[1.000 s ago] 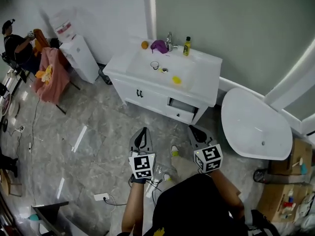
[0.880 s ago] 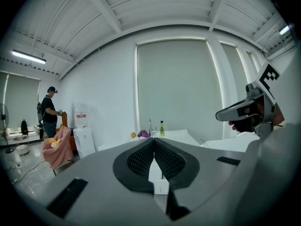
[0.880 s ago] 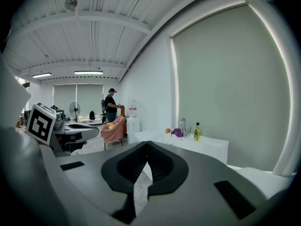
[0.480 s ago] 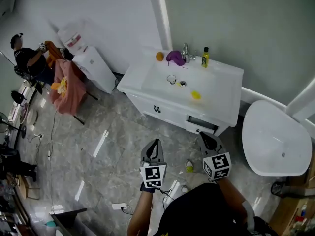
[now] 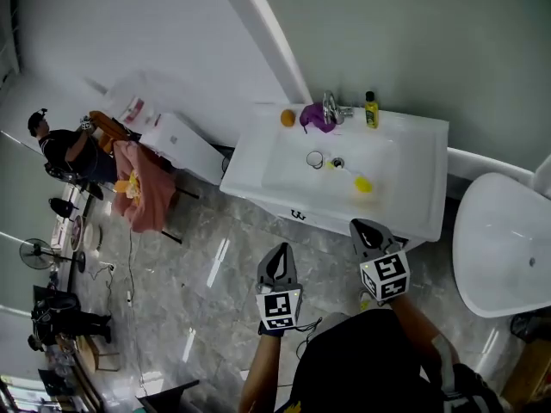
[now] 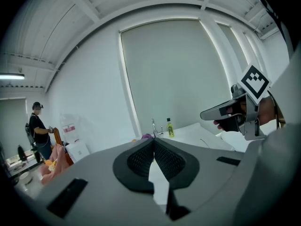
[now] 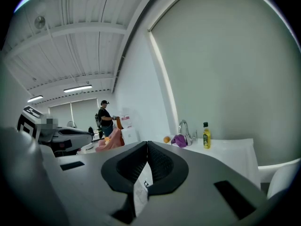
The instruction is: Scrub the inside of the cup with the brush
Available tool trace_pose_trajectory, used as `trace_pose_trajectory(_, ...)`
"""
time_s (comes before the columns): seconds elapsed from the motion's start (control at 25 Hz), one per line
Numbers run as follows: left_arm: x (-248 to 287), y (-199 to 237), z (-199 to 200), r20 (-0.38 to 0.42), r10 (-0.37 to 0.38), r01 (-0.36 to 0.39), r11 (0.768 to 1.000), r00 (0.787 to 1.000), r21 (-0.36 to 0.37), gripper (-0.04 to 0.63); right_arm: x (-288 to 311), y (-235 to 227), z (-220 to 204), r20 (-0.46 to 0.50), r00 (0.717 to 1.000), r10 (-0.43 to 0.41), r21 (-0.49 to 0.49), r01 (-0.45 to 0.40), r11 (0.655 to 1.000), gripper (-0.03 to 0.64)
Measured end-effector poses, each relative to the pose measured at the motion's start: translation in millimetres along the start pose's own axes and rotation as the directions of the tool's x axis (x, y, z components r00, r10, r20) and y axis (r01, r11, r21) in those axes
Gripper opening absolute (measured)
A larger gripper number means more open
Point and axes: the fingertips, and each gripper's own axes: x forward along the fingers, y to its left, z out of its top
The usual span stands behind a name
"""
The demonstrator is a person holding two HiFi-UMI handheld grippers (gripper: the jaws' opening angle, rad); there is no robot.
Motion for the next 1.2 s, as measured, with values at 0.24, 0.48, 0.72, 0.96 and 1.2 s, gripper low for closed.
trace_pose_trajectory(0.24,34,24,-20,-0.032,0.019,-0.022,0.994,0.999,-0.107,0.018,37,-28,3,-0.025,0.999,0.025,0.023,-0.024,0.999,0.028)
trace_pose_trajectory(0.48,85,46,-32,-0.070,-0.031,0.022,0.990,0.997,-0.136,0.018,75,-64,-4,-0.080,0.997,-0.020,0.050,0.024,0.998,0.028)
trace_pose_trajectory(0.72,181,73,-42,-0.041,-0.155,0.149,0.979,0.987,-0.137,0.018,135,-106,2,-0.080,0.987,-0.141,0.062,0.146,0.987,0.028)
trace_pose_trajectory(0.96,291,111,-6,0.139,-0.295,0.319,0.925,0.945,-0.204,0.414,209,-125,38,-0.057,0.975,-0.217,0.011,0.218,0.976,0.336)
trace_pose_trajectory(1.2,367,124,-29,0.138,-0.442,0.458,0.881,0.886,-0.119,0.413,257,-148,41,-0.103,0.949,-0.297,-0.037,0.295,0.955,0.393)
